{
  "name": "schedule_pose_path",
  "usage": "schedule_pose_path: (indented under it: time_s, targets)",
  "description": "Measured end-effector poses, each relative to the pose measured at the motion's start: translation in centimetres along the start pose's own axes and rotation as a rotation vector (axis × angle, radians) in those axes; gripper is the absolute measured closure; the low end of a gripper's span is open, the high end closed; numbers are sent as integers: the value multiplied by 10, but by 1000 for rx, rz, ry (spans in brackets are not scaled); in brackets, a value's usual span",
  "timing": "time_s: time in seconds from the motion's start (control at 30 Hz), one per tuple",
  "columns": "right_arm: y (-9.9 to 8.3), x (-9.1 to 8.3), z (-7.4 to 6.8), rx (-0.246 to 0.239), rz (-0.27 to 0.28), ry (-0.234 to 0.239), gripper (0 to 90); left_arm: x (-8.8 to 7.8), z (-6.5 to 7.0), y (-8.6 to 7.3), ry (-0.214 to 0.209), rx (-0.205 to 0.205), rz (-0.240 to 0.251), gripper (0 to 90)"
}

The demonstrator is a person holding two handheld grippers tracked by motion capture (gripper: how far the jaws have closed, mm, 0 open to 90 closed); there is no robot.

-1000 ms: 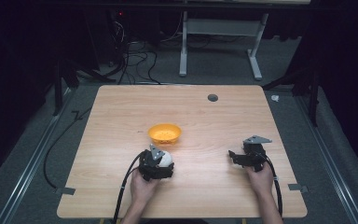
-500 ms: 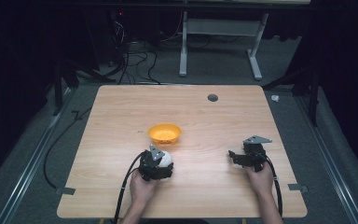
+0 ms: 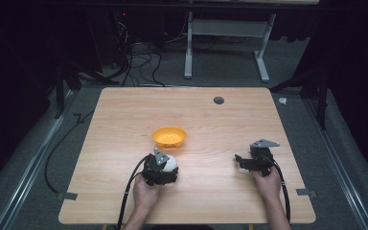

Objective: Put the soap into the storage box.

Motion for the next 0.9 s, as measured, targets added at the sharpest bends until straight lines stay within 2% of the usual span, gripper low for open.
schedule_pose_path:
  time_s: [0.5,0.57,0.67,0.9]
  targets:
    - [0,0,0,-2,1,1,255,-13,7,16,-30,40,24,245]
    - [0,0,0,0,0,0,255,-14,8,17,-32,40,29,245]
    - [0,0,0,-3,-1,-1,255,-16,8,19,-51,19,31,245]
    - [0,0,0,-4,-1,-1,254,-22,9,24,-55,32,38,245]
Point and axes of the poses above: each handheld gripper's, and its own axes: x roughly forward along the jaws, y roughly out of its top, z roughly to its right, the point moved 4 cm from there along x, roughly forward along the jaws, and after that the axes turned 7 degrees about -y, right-handed, at the moved point
